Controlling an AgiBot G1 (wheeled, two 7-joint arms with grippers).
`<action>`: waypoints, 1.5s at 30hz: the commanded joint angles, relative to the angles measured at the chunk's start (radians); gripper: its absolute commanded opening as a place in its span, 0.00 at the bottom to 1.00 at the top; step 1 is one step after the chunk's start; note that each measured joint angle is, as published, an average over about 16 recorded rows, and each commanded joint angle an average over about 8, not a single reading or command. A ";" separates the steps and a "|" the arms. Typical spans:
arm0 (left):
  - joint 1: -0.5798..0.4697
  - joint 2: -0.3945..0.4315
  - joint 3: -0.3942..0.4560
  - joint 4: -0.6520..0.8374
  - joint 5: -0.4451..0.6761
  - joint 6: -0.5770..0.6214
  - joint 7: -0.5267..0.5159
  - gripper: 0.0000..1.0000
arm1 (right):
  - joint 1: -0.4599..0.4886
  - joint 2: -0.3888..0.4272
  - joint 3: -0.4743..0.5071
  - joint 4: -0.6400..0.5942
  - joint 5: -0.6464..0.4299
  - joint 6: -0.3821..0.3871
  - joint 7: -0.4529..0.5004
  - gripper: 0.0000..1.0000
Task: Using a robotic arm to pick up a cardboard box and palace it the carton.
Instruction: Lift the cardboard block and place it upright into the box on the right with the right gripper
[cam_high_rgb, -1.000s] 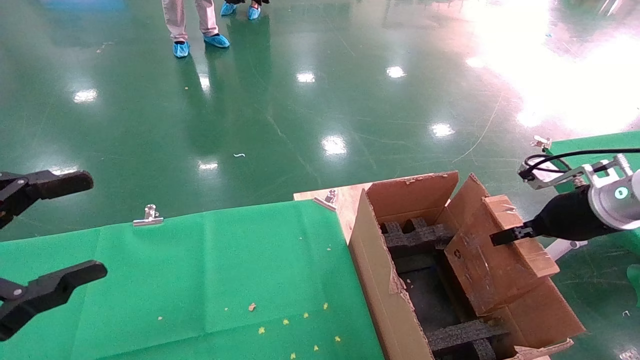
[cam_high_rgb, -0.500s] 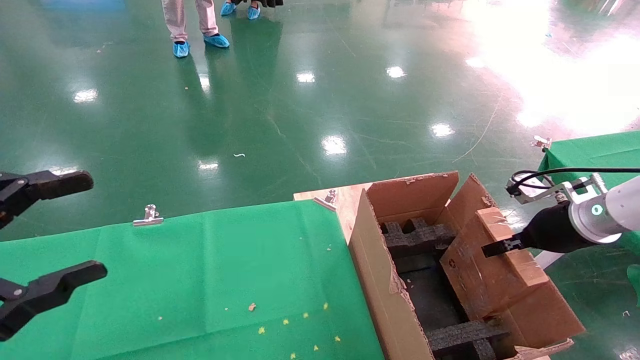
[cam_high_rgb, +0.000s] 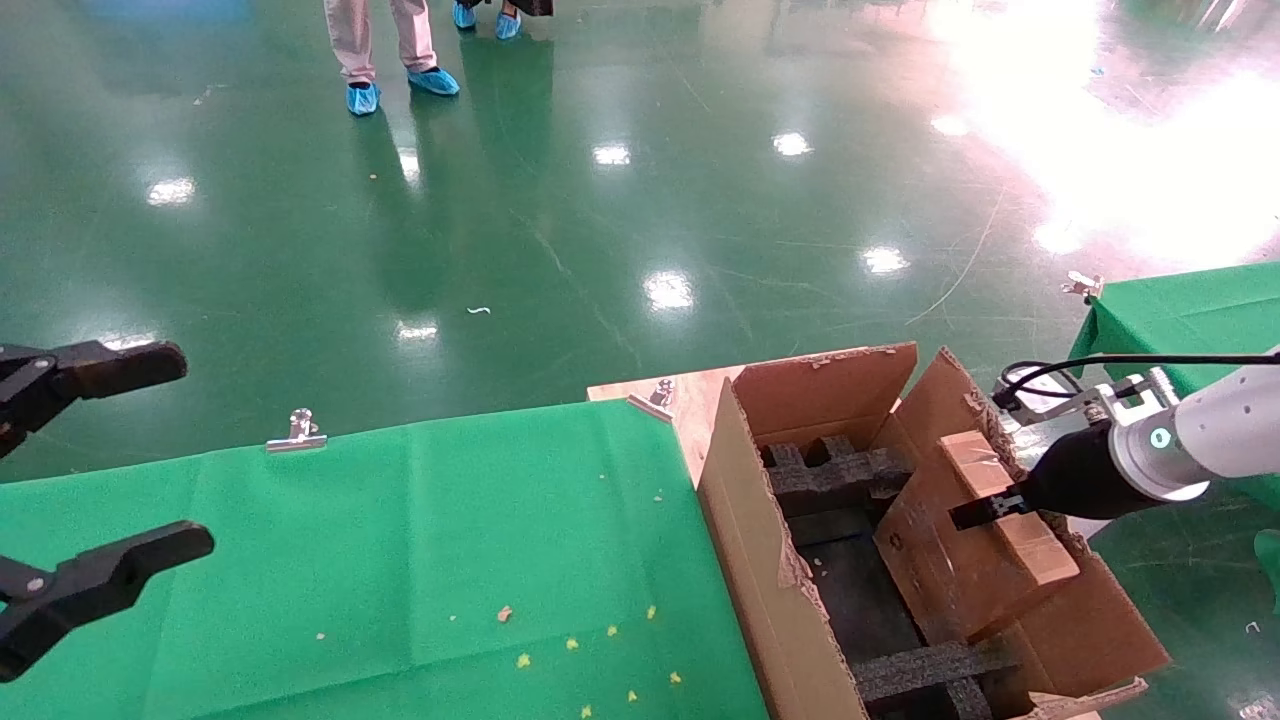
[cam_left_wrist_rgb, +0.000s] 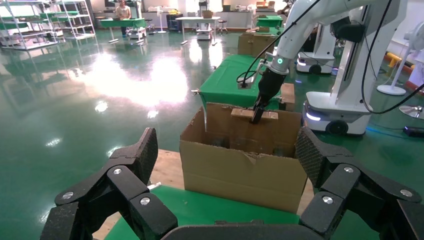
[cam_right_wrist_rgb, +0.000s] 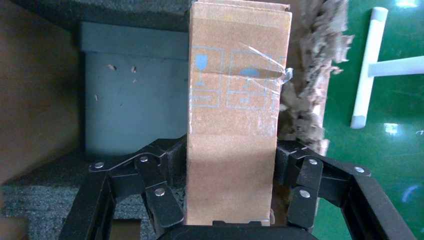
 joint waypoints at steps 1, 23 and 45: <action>0.000 0.000 0.000 0.000 0.000 0.000 0.000 1.00 | -0.013 -0.006 0.005 -0.011 0.010 -0.001 -0.012 0.00; 0.000 0.000 0.000 0.000 0.000 0.000 0.000 1.00 | -0.171 -0.098 0.057 -0.190 0.108 -0.046 -0.136 0.00; 0.000 0.000 0.000 0.000 0.000 0.000 0.000 1.00 | -0.315 -0.199 0.103 -0.410 0.190 -0.125 -0.242 0.00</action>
